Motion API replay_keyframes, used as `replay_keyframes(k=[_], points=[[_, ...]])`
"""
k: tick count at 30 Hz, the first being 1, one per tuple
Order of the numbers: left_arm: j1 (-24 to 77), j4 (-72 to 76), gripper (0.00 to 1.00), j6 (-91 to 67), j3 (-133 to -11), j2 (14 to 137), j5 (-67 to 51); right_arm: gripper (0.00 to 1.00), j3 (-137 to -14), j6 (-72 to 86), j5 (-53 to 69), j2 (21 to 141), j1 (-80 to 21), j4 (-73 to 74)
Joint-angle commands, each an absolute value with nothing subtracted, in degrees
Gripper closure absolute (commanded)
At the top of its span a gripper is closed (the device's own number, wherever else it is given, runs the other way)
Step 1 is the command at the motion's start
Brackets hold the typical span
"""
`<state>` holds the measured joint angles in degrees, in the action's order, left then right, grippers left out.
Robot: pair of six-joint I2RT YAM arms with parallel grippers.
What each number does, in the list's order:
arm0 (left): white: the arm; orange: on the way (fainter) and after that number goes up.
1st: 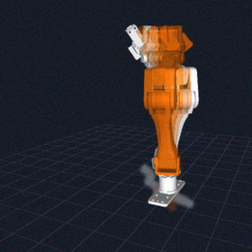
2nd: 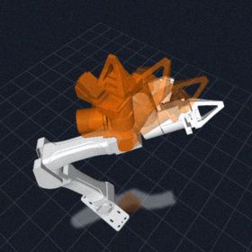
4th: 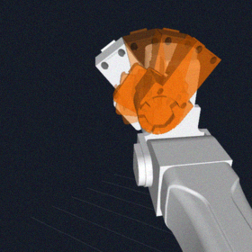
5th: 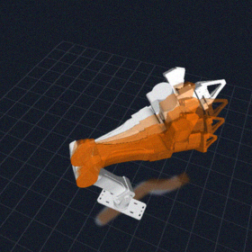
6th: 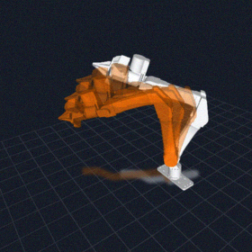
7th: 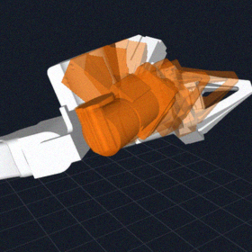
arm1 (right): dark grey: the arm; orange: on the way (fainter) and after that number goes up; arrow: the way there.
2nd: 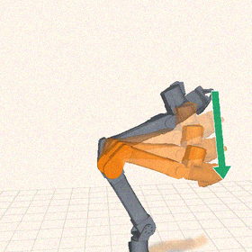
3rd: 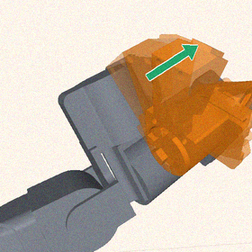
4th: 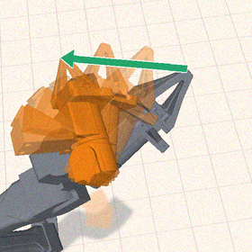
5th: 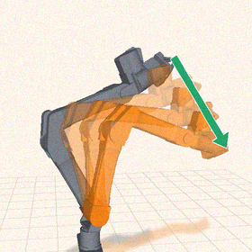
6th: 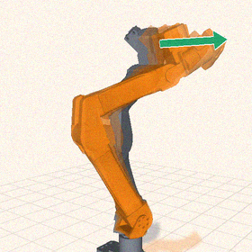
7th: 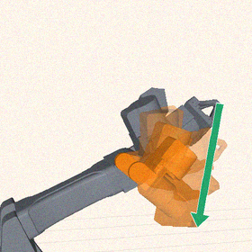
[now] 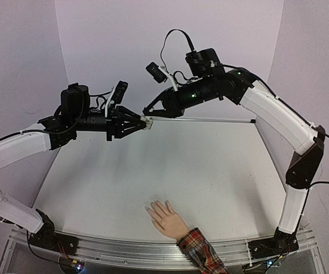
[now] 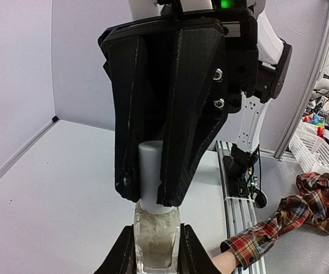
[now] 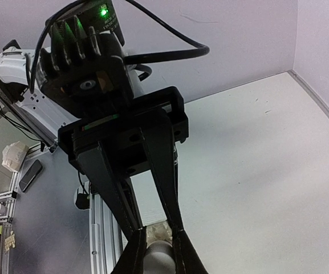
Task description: Paint the nails
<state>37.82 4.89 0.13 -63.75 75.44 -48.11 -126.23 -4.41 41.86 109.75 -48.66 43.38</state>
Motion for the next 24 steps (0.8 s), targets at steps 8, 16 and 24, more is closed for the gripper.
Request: replay_keyframes(k=[8, 16, 24], points=[[37.8, 11.4, 0.23, 0.5, -60.4, 72.2, -32.6, 1.0, -117.5, 0.3, 20.7, 102.8, -48.8, 39.2], [37.8, 13.5, 0.02, -2.4, -55.6, 68.7, -10.3, 1.0, -97.6, 6.5, -9.1, 95.9, -45.0, 28.6], [37.7, 14.1, 0.01, -3.7, -53.0, 68.2, 9.1, 1.0, -73.4, 15.4, -21.3, 93.2, -35.1, 9.6]])
